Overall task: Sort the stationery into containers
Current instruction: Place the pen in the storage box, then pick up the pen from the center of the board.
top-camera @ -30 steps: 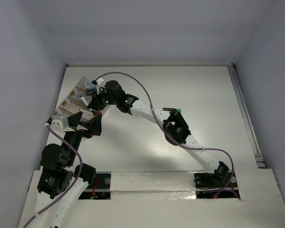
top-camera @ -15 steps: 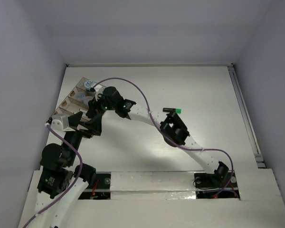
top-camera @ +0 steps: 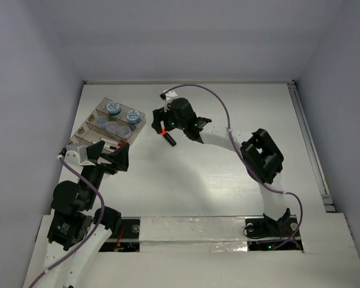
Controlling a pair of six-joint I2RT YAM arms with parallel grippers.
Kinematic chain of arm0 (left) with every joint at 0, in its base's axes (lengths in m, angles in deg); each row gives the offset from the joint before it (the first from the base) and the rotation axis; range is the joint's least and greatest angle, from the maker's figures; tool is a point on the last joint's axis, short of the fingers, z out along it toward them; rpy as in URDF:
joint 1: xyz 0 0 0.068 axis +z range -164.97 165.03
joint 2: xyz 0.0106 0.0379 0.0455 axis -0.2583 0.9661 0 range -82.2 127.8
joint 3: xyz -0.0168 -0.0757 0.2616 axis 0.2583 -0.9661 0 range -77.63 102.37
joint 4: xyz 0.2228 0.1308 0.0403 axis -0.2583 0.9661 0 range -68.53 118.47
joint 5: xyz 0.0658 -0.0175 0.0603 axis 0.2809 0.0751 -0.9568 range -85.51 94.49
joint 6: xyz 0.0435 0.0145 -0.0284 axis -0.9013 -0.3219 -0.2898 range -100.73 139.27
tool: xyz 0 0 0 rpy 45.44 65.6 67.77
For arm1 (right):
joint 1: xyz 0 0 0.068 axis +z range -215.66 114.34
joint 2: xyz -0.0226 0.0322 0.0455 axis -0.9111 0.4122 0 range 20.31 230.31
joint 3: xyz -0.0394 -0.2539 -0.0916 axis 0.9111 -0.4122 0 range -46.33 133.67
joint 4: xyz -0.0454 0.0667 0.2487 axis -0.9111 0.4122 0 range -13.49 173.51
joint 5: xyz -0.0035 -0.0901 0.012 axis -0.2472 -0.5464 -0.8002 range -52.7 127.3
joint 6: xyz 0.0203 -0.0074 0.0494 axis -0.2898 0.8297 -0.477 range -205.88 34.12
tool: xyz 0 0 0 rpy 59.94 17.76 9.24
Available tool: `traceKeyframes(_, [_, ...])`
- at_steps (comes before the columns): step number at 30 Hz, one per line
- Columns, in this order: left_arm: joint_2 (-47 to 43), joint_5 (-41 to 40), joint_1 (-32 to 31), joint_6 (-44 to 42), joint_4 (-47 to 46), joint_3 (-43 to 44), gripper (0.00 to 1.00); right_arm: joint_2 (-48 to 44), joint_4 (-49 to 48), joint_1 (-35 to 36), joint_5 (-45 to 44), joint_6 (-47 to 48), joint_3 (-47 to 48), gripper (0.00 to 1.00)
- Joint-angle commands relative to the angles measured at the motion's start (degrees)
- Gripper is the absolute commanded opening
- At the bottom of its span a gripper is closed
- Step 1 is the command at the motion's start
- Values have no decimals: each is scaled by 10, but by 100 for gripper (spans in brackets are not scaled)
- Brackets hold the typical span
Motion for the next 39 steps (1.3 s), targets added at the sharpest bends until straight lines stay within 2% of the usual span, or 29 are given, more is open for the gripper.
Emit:
traceKeyframes(1, [3,9,2,-4,-33,9,99,14,90,-20,-63,5,-1,77])
traceKeyframes(7, [8,8,2,-4,-34,9,99,102,215,-20,-56,37,102,77])
traceKeyframes(13, [8,10,2,-4,-34,9,99,133,246,-20,-43,38,116,72])
traceKeyframes(16, [8,10,2,-4,-35,9,99,129,248,-20,-49,38,104,59])
traceKeyframes(17, [8,10,2,-4,-35,9,99,129,251,-20,-55,38,104,49])
traceKeyframes(20, [8,10,2,-4,-34,9,99,128,257,-15,-66,41,97,31])
traceKeyframes(21, [8,10,2,-3,-34,9,99,126,256,-15,-68,39,96,15])
traceKeyframes(23, [9,10,2,-3,-34,9,99,108,220,-9,-62,28,76,5])
traceKeyframes(25, [10,10,2,-3,-35,9,99,80,174,-8,-35,19,55,5])
traceKeyframes(26, [10,10,2,-3,-35,9,99,64,147,-2,22,12,45,5])
traceKeyframes(28, [11,9,7,-3,-35,9,99,26,71,13,78,-9,31,5])
traceKeyframes(29, [11,8,7,-4,-34,10,99,19,35,20,134,-19,28,5])
traceKeyframes(32, [9,4,12,-4,-33,11,99,32,-47,60,204,-48,50,7])
traceKeyframes(37, [11,6,13,-5,-33,11,99,116,-100,100,270,-88,198,7])
traceKeyframes(39, [13,8,13,-6,-34,11,99,178,-92,108,299,-102,262,7])
